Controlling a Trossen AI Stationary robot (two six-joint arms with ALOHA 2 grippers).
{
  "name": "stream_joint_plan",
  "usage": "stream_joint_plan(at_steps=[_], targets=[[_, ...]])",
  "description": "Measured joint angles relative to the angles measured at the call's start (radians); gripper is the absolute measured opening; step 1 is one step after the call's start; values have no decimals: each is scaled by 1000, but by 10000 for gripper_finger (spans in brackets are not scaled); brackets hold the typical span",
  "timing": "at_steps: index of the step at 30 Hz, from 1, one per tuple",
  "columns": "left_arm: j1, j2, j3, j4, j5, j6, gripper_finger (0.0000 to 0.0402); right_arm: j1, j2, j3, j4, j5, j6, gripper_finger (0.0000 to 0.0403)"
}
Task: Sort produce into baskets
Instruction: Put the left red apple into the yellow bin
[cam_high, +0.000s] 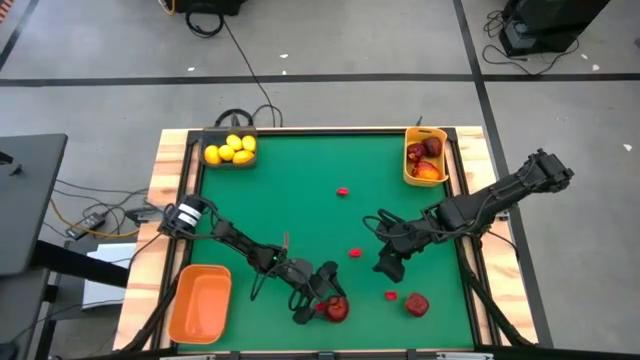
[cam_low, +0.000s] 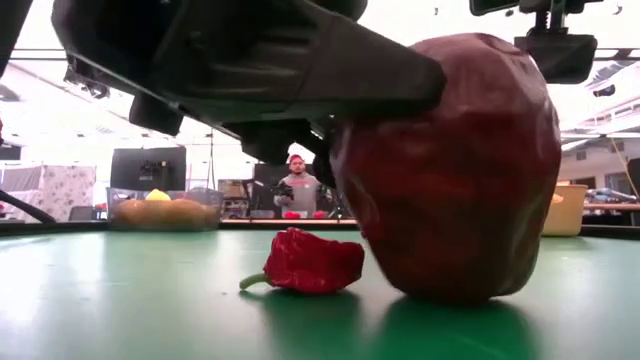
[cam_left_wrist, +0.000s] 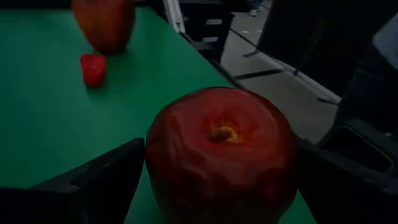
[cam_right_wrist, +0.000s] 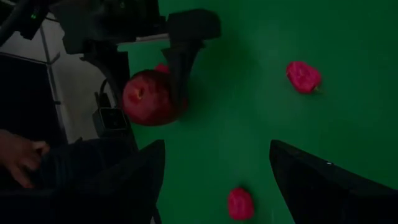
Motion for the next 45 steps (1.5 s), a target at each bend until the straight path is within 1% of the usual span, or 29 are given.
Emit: stream_joint_plan(at_steps=[4, 7, 12, 16, 21, 24, 27, 32, 35, 38, 41, 43, 45], targets=[[0, 0, 0, 18, -43, -1, 389, 6, 0, 0, -1, 0, 0, 297], [0, 0, 2, 24, -81, -8, 372, 8, 0, 0, -1, 2, 0, 297], [10, -1, 20, 26, -82, -78, 341, 24, 0, 0, -2, 38, 12, 297], [33, -8, 23, 23, -81, -218, 340, 41, 0, 0, -8, 65, 19, 297], [55, -54, 23, -3, -65, -244, 340, 51, 0, 0, -23, 73, 23, 297], [67, -97, 24, -53, -57, -239, 340, 61, 0, 0, -29, 84, 46, 297], [87, -142, 24, -136, -61, -239, 343, 78, 0, 0, -35, 111, 62, 297], [117, -233, 23, -313, -63, -240, 344, 108, 0, 0, -83, 211, 99, 297], [133, -300, 23, -390, -64, -233, 344, 121, 0, 0, -85, 272, 154, 297], [147, -368, 23, -452, -105, -175, 344, 121, 0, 0, 7, 320, 211, 297], [166, -439, 23, -502, -141, -98, 344, 119, 0, 0, 132, 387, 205, 297], [185, -487, 23, -542, -165, -70, 344, 108, 0, 0, 177, 424, 202, 297], [210, -529, 23, -569, -183, -56, 344, 85, 0, 0, 199, 438, 209, 298]])
